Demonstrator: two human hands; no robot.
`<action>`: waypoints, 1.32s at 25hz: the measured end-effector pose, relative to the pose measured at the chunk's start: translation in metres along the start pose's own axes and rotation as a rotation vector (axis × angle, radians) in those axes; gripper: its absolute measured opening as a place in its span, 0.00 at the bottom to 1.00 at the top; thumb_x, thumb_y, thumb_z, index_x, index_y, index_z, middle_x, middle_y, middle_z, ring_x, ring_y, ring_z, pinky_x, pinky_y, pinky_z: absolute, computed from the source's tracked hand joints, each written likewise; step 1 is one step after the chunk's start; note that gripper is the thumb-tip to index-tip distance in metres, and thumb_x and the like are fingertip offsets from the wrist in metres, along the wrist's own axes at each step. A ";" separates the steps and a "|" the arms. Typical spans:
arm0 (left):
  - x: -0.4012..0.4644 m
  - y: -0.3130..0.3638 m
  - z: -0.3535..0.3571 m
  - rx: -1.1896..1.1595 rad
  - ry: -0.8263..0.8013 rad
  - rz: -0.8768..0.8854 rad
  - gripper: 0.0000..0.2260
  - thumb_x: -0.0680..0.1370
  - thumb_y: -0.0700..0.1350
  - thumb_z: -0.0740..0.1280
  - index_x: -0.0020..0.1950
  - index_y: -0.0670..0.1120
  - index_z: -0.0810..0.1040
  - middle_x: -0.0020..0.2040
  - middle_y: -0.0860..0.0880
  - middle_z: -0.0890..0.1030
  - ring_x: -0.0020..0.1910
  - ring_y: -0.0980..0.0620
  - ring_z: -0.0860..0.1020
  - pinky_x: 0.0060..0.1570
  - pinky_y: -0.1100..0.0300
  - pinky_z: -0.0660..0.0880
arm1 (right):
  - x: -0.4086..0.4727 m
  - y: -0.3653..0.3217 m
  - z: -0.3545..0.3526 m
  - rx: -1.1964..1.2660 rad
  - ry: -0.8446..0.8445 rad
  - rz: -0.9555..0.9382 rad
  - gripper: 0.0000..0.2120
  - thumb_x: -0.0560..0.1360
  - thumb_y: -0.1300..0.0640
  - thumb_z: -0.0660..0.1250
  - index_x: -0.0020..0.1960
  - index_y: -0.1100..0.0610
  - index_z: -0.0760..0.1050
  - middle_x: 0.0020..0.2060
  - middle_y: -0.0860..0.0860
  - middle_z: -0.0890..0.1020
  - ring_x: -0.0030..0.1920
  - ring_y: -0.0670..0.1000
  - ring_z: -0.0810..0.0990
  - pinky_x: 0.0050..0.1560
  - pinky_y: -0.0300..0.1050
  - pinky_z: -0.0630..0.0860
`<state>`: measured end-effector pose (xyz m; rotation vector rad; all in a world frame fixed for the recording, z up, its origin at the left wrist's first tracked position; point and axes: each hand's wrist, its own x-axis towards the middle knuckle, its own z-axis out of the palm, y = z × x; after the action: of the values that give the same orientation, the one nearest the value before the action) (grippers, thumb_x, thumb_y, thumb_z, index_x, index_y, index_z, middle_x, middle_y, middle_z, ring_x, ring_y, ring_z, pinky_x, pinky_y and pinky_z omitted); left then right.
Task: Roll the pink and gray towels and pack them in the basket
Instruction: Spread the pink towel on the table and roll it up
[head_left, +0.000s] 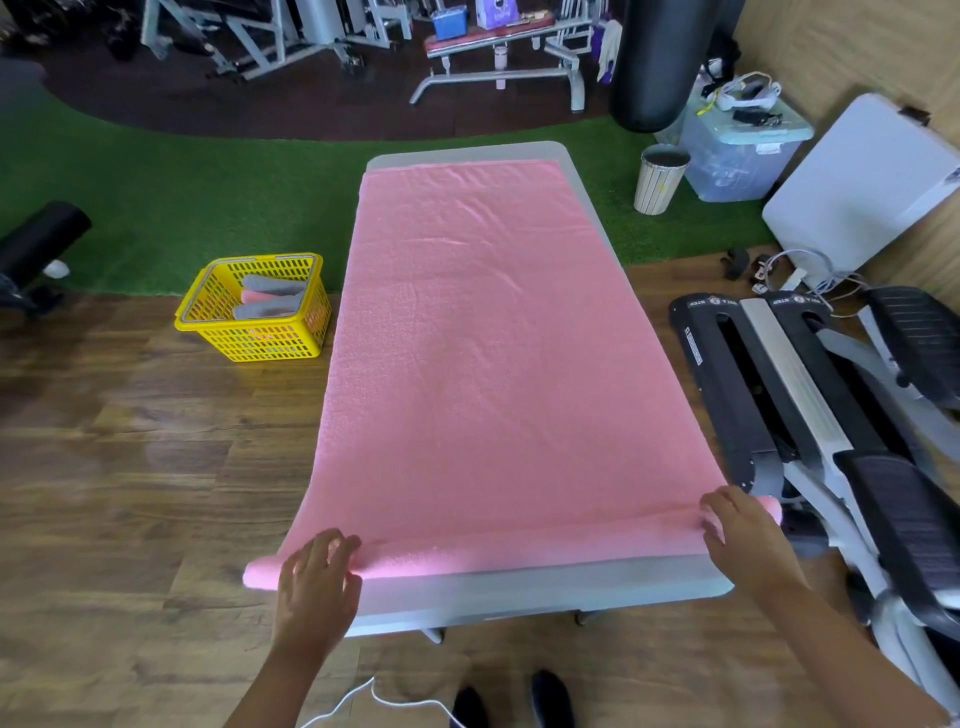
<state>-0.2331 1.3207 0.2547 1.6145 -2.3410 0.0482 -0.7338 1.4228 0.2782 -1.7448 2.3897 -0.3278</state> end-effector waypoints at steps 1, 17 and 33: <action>-0.001 0.002 0.000 -0.015 0.016 -0.004 0.17 0.71 0.45 0.56 0.51 0.44 0.80 0.49 0.46 0.81 0.46 0.46 0.81 0.48 0.47 0.76 | -0.003 0.001 0.004 0.033 0.008 0.038 0.12 0.65 0.71 0.71 0.46 0.62 0.79 0.44 0.56 0.80 0.42 0.59 0.80 0.42 0.54 0.79; 0.002 -0.009 -0.005 -0.080 -0.040 0.069 0.17 0.70 0.48 0.58 0.48 0.45 0.83 0.42 0.50 0.84 0.39 0.48 0.83 0.42 0.48 0.80 | -0.005 0.028 0.014 -0.015 -0.118 0.026 0.11 0.62 0.74 0.70 0.42 0.64 0.81 0.38 0.55 0.80 0.38 0.58 0.78 0.41 0.57 0.79; -0.003 -0.010 0.005 -0.064 0.038 0.017 0.15 0.68 0.47 0.62 0.50 0.46 0.82 0.49 0.50 0.83 0.50 0.53 0.76 0.57 0.44 0.72 | -0.008 0.019 0.011 -0.057 -0.186 0.100 0.18 0.64 0.68 0.68 0.54 0.61 0.78 0.51 0.54 0.80 0.50 0.61 0.77 0.47 0.60 0.78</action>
<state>-0.2237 1.3187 0.2475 1.5505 -2.3038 0.0069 -0.7458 1.4347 0.2625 -1.5940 2.3621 -0.0799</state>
